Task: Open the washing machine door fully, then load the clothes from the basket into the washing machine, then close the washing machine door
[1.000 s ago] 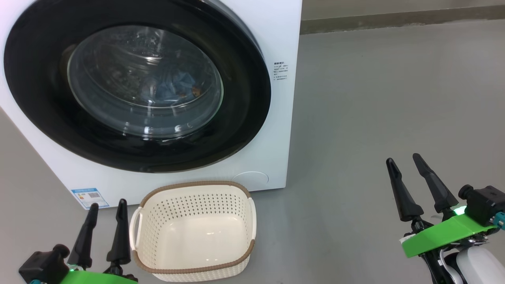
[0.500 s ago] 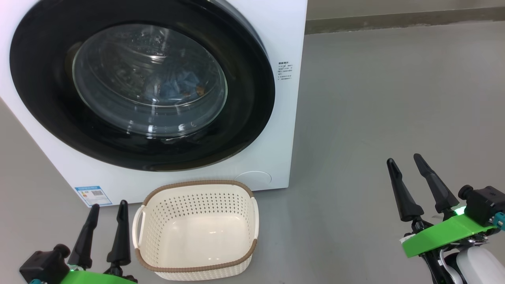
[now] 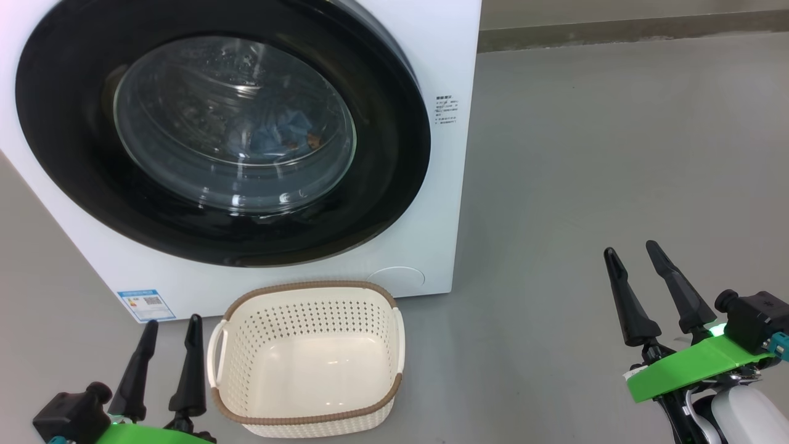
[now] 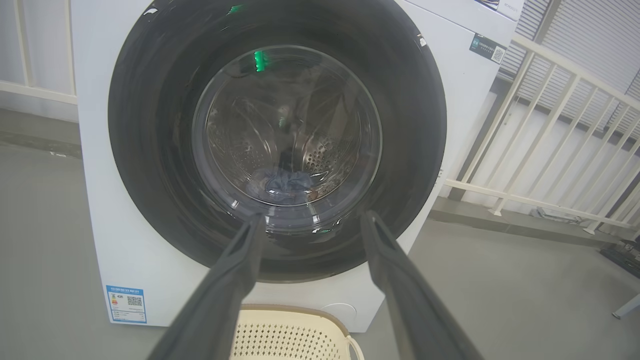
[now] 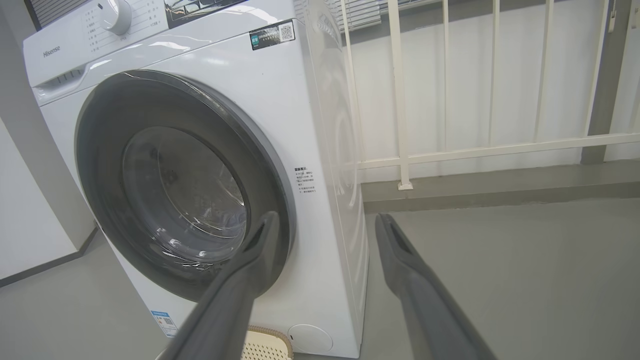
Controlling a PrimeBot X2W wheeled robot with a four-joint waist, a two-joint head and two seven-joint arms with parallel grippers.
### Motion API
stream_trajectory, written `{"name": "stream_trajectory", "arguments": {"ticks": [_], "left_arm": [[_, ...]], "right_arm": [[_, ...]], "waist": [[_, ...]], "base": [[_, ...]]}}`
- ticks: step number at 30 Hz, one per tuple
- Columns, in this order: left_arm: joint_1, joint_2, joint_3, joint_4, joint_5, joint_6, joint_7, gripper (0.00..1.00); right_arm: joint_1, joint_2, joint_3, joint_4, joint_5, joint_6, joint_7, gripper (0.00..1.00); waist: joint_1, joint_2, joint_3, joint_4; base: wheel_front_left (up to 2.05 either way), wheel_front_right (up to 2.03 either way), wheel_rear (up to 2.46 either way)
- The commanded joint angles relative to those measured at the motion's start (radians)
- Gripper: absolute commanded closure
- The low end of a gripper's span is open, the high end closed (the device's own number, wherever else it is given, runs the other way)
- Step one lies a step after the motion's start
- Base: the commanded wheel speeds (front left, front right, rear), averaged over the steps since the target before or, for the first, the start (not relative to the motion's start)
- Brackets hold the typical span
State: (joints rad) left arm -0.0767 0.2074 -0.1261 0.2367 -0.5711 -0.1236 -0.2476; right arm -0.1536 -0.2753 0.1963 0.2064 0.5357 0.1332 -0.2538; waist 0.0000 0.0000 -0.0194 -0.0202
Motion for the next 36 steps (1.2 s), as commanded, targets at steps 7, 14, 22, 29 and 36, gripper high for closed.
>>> {"name": "stream_trajectory", "arguments": {"ticks": [7,14,22,29,36], "left_arm": [[-0.023,0.030,0.028,-0.012,-0.004,0.004,-0.003,0.00],[-0.024,0.032,0.024,-0.011,-0.007,0.006,-0.004,0.00],[0.000,0.011,-0.012,0.009,-0.020,0.001,0.010,1.00],[0.014,-0.019,-0.011,0.045,-0.049,0.001,0.020,1.00],[0.013,-0.027,0.003,0.043,-0.106,0.000,0.040,1.00]], "right_arm": [[-0.006,-0.010,0.009,-0.015,-0.017,-0.002,-0.008,0.00],[-0.004,-0.008,0.007,-0.012,-0.026,-0.002,-0.008,0.00],[0.000,0.003,-0.005,0.010,-0.009,0.000,0.000,1.00],[0.028,0.034,-0.004,0.049,0.023,0.000,0.011,1.00],[0.030,0.044,-0.020,0.047,0.084,0.000,0.030,1.00]], "waist": [[0.0000,0.0000,0.000,0.002],[0.0000,0.0000,0.004,0.004],[0.0000,0.0000,0.008,0.004],[0.0005,0.0000,0.009,0.005],[0.0005,0.0000,0.009,0.006]], "base": [[0.00,0.00,0.00],[0.00,0.00,0.00],[0.00,0.00,0.00],[0.00,0.00,0.00],[0.00,0.00,0.00]]}}
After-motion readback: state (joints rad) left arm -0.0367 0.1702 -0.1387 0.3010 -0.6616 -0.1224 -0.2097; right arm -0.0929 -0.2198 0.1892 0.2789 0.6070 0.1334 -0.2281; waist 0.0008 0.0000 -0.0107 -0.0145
